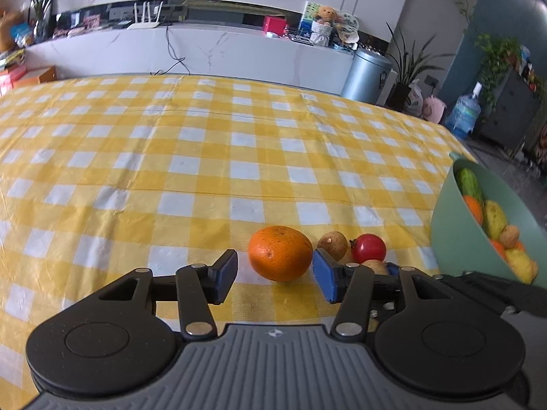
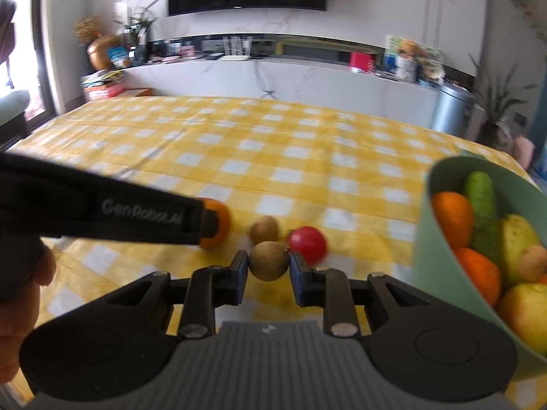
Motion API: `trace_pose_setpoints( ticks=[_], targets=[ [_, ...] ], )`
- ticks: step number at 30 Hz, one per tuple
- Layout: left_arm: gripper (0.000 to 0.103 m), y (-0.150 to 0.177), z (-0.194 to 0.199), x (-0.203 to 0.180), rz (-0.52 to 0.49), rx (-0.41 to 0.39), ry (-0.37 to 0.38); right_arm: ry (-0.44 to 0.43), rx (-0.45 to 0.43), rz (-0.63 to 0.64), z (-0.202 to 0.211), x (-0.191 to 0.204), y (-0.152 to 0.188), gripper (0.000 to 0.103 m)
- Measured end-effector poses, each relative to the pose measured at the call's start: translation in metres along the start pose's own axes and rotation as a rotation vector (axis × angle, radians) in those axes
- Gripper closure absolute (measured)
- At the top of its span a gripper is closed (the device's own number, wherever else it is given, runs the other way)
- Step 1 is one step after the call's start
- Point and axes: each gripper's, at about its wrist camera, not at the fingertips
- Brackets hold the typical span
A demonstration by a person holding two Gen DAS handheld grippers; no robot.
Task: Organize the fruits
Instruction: 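Grasp the mandarin orange with the left gripper while the right gripper grasps a brown kiwi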
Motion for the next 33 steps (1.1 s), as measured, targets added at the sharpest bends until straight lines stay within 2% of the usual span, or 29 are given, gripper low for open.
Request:
trace_pose_setpoints(
  ticks=[4,13,18,29,33],
  targets=[
    [0.043,-0.001,-0.007,-0.006,-0.027,0.008,-0.003,0.007,0.041,-0.036,-0.009,-0.006,0.002,0.08],
    [0.043,0.0,-0.02,-0.006,-0.018,0.012,-0.007,-0.002,0.047,-0.049,-0.013,-0.007,0.002,0.08],
    [0.051,0.002,-0.02,-0.004,-0.01,-0.002,-0.001,-0.005,0.046,-0.053,-0.013,-0.009,0.001,0.08],
    [0.052,0.002,-0.014,-0.006,-0.009,-0.004,0.001,-0.011,0.042,-0.052,-0.012,-0.009,0.001,0.08],
    [0.052,-0.001,-0.005,-0.007,-0.011,-0.021,-0.01,-0.027,0.011,-0.045,-0.003,-0.008,0.001,0.08]
  ],
)
Point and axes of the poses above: each gripper's, at about its wrist camera, not at the fingertips, and z roughly against the way its jaws point, x to its left, y to its underside, and after that the axes turned 12 degrees about -z, right-handed
